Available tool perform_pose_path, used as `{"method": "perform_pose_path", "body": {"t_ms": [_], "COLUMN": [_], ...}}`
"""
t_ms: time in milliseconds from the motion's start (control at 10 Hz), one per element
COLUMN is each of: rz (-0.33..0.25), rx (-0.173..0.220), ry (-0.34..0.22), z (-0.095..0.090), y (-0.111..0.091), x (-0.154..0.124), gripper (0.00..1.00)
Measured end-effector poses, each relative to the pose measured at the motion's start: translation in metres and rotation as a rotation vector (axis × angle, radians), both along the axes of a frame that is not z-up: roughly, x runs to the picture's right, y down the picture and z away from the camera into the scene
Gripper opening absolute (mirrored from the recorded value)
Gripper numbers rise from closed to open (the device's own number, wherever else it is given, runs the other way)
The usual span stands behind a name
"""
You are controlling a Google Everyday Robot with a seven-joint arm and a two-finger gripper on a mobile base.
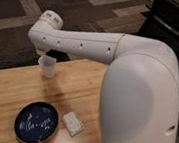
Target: Place the eraser in the ceramic cup
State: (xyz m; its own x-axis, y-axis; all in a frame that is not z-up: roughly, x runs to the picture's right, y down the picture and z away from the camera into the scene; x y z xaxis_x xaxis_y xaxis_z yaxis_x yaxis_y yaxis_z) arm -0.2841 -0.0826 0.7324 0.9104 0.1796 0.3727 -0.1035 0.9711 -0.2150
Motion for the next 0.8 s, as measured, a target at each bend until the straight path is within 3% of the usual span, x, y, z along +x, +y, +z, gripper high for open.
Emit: {"method": "perform_pose_path", "body": {"t_ms": [400,800], "rz": [-0.077,-0.093], "rx": [-0.047,-0.129], "ry": [-0.155,-0.247], "z": [-0.035,-0.018], "y": [0.012,0.016], "x": [-0.039,-0.045], "gripper": [0.0,0.0]}}
